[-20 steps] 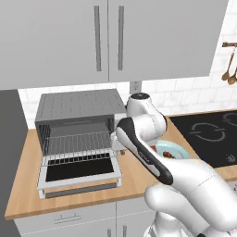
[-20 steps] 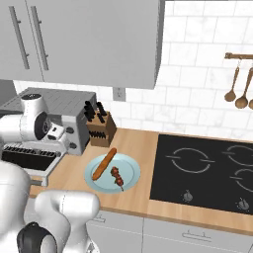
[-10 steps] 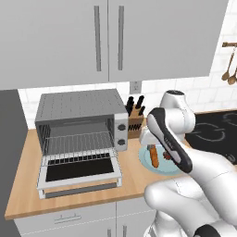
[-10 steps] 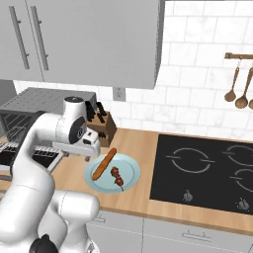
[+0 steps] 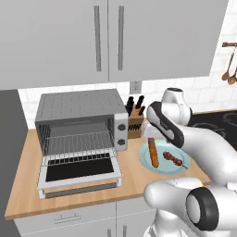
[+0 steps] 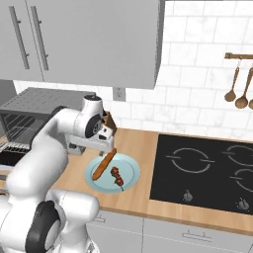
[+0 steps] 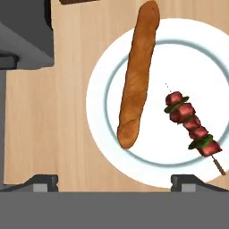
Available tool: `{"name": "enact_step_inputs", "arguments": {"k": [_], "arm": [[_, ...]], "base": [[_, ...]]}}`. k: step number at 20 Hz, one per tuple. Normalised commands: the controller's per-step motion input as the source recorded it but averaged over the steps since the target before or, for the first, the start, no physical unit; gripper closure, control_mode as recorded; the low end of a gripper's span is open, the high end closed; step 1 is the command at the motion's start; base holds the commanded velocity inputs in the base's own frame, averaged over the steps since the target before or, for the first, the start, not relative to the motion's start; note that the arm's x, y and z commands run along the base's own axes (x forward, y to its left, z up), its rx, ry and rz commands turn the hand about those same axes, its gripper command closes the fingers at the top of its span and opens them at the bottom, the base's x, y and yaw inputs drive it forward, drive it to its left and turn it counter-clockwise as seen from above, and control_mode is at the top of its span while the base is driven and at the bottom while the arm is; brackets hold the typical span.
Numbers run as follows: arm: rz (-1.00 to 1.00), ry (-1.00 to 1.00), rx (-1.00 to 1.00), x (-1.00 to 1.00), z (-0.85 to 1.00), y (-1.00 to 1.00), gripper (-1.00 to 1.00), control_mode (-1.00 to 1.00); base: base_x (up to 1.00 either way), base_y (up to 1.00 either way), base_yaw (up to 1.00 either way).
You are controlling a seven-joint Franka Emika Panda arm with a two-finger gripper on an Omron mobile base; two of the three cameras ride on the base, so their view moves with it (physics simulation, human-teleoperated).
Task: Pick up the kebab skewer and baguette bread, and place them inside the toaster oven. Close the toaster oven door and start by setting the timer.
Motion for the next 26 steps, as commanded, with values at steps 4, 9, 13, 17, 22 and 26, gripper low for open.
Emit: {"name": "enact_step_inputs", "arguments": {"k": [4,9,13,17,22,26], "arm": [[-0.01,0.00,-0.01,0.32,-0.59,-0.22,-1.00,-1.00],[-0.03,0.00,0.00,0.27,-0.54,-0.01,-1.00,-1.00],[-0.02,0.00,0.00,0.29,-0.41,-0.01,-1.00,-1.00],[0.00,0.01,0.00,0.01,-0.31,0.00,-1.00,-1.00],[0.00,0.00,0.00,0.00,-0.35,0.00,-1.00,-1.00],[0.00,0.00,0.00,0.04,-0.27,0.00,-1.00,-1.00]], "base": [[0.00,0.00,0.00],[0.00,0.00,0.00],[0.00,0.00,0.00],[0.00,0.00,0.00],[0.00,0.00,0.00],[0.00,0.00,0.00]]}}
